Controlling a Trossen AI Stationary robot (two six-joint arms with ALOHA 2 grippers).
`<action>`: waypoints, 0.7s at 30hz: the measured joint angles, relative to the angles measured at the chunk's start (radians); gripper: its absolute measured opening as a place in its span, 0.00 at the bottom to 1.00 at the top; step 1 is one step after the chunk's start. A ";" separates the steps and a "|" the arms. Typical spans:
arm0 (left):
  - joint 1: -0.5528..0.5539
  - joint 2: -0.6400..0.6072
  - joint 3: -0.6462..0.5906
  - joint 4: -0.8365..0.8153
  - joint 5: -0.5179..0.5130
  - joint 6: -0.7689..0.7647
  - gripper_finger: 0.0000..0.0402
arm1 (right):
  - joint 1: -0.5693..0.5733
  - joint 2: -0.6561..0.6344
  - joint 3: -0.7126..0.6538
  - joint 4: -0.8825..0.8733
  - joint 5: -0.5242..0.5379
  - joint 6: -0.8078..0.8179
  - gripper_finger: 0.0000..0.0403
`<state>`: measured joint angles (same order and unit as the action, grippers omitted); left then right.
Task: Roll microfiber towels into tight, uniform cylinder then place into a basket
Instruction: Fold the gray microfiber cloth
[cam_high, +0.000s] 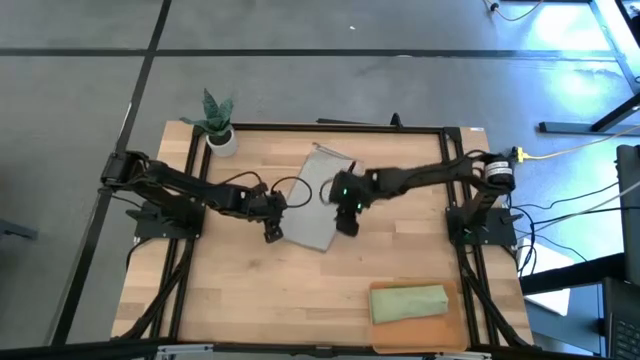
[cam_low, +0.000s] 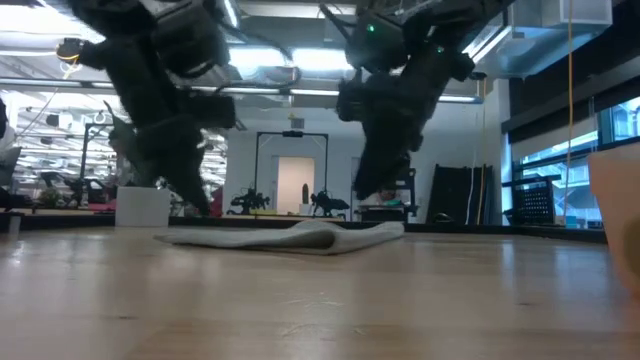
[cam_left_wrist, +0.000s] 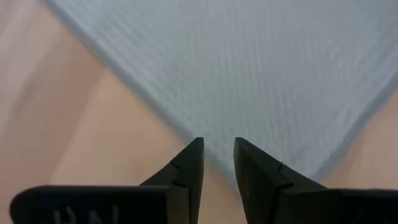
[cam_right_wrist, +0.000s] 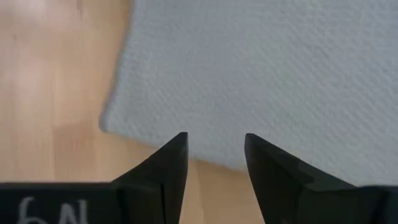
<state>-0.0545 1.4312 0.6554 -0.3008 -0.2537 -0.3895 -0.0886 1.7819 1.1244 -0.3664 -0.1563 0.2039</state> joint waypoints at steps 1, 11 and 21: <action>-0.003 0.007 -0.012 0.005 0.009 0.000 0.20 | 0.019 0.010 0.000 0.028 0.020 0.001 0.40; -0.037 0.070 -0.070 0.148 0.081 0.001 0.20 | 0.043 0.105 0.001 0.063 0.124 0.039 0.40; -0.123 0.118 -0.069 0.261 0.108 -0.040 0.20 | -0.041 0.148 0.003 0.053 0.145 -0.021 0.40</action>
<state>-0.1774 1.5488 0.5865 -0.0396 -0.1461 -0.4290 -0.1295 1.9301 1.1271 -0.3137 -0.0114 0.1833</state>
